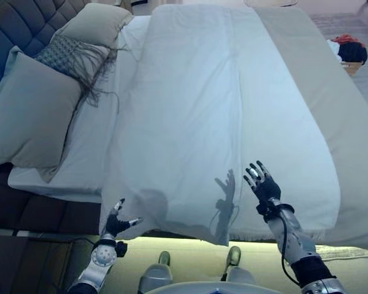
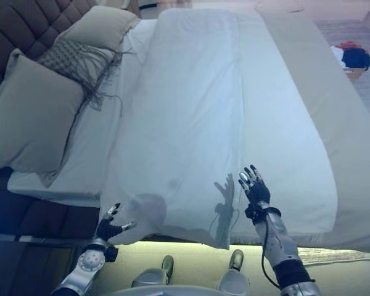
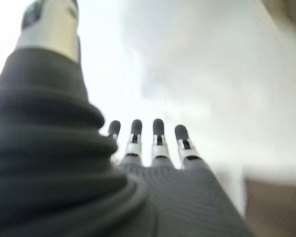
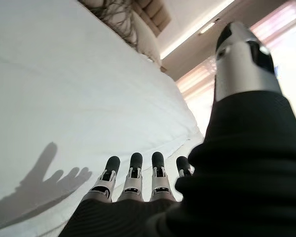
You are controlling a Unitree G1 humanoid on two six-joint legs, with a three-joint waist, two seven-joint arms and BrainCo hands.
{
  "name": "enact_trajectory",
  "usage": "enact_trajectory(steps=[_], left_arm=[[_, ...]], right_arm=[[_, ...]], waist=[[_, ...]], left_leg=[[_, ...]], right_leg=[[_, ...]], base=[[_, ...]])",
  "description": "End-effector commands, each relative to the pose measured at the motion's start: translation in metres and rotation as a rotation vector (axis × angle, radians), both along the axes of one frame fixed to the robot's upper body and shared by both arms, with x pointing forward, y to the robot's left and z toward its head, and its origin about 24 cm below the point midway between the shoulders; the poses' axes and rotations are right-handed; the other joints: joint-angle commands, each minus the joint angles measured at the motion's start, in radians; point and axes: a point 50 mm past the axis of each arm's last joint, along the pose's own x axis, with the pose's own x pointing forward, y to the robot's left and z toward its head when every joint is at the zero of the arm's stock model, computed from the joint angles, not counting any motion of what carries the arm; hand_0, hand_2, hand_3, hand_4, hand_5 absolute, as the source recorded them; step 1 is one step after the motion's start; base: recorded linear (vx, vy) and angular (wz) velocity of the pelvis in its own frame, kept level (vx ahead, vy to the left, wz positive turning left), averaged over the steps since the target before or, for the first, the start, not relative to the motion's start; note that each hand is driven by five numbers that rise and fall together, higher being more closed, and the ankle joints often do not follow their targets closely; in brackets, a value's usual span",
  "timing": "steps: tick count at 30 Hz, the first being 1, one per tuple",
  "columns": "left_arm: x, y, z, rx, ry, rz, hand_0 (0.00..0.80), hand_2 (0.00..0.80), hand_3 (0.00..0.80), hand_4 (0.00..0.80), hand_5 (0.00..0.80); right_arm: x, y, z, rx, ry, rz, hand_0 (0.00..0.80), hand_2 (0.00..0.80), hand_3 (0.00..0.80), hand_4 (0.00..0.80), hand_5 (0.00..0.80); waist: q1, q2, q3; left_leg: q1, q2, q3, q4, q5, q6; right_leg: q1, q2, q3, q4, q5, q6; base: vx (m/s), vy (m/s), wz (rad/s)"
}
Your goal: Make the bed neatly
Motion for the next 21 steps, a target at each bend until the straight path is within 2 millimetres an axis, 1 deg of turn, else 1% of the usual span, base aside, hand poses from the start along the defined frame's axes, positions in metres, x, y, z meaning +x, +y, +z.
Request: enact_trajectory(steps=[1, 3, 7, 10, 13, 17, 21], left_arm=[[0.011, 0.005, 0.018, -0.239, -0.135, 0.045, 0.000, 0.000, 0.000, 0.000, 0.000], [0.010, 0.002, 0.019, -0.277, -0.134, 0.022, 0.000, 0.000, 0.000, 0.000, 0.000], [0.007, -0.002, 0.019, -0.233, -0.105, -0.028, 0.000, 0.000, 0.000, 0.000, 0.000], [0.011, -0.002, 0.022, -0.255, -0.103, -0.028, 0.000, 0.000, 0.000, 0.000, 0.000], [0.015, -0.006, 0.023, -0.261, -0.097, -0.031, 0.000, 0.000, 0.000, 0.000, 0.000], [0.019, -0.003, 0.022, -0.281, -0.081, 0.005, 0.000, 0.000, 0.000, 0.000, 0.000], [0.018, -0.005, 0.020, -0.317, -0.074, 0.023, 0.000, 0.000, 0.000, 0.000, 0.000]], right_arm=[[-0.004, 0.010, 0.003, -0.063, -0.078, 0.014, 0.000, 0.000, 0.000, 0.000, 0.000], [-0.010, 0.010, -0.008, -0.071, -0.033, 0.011, 0.000, 0.000, 0.000, 0.000, 0.000], [-0.023, 0.010, -0.029, -0.091, 0.065, 0.013, 0.000, 0.000, 0.000, 0.000, 0.000], [-0.032, 0.006, -0.044, -0.174, 0.154, 0.008, 0.000, 0.000, 0.000, 0.000, 0.000], [-0.039, 0.003, -0.058, -0.220, 0.229, 0.017, 0.000, 0.000, 0.000, 0.000, 0.000], [-0.044, 0.008, -0.069, -0.156, 0.279, 0.016, 0.000, 0.000, 0.000, 0.000, 0.000], [-0.046, 0.014, -0.074, -0.164, 0.303, 0.044, 0.000, 0.000, 0.000, 0.000, 0.000]], waist=[[0.039, -0.038, -0.044], [0.045, -0.049, -0.046], [0.050, -0.065, -0.055], [0.051, -0.064, -0.060], [0.056, -0.058, -0.066], [0.060, -0.053, -0.072], [0.068, -0.055, -0.075]], left_leg=[[-0.077, 0.030, -0.004, 0.028, 0.077, 0.019], [-0.073, 0.029, -0.001, 0.029, 0.073, 0.019], [-0.062, 0.024, 0.006, 0.038, 0.065, 0.027], [-0.054, 0.020, 0.007, 0.049, 0.054, 0.036], [-0.044, 0.015, 0.006, 0.059, 0.043, 0.045], [-0.036, 0.010, 0.004, 0.070, 0.033, 0.052], [-0.027, 0.007, 0.000, 0.070, 0.026, 0.056]], right_leg=[[0.072, -0.096, 0.034, 0.060, -0.048, 0.099], [0.078, -0.091, 0.033, 0.053, -0.044, 0.097], [0.091, -0.085, 0.039, 0.054, -0.048, 0.093], [0.098, -0.085, 0.045, 0.062, -0.056, 0.089], [0.106, -0.085, 0.052, 0.067, -0.062, 0.086], [0.112, -0.087, 0.061, 0.075, -0.067, 0.083], [0.121, -0.085, 0.061, 0.071, -0.069, 0.082]], base=[[0.009, -0.128, -0.02], [-0.005, -0.112, -0.02], [0.000, -0.080, -0.01], [-0.003, -0.014, 0.00], [0.000, 0.000, 0.00], [0.000, 0.000, 0.00], [0.000, 0.000, 0.00]])
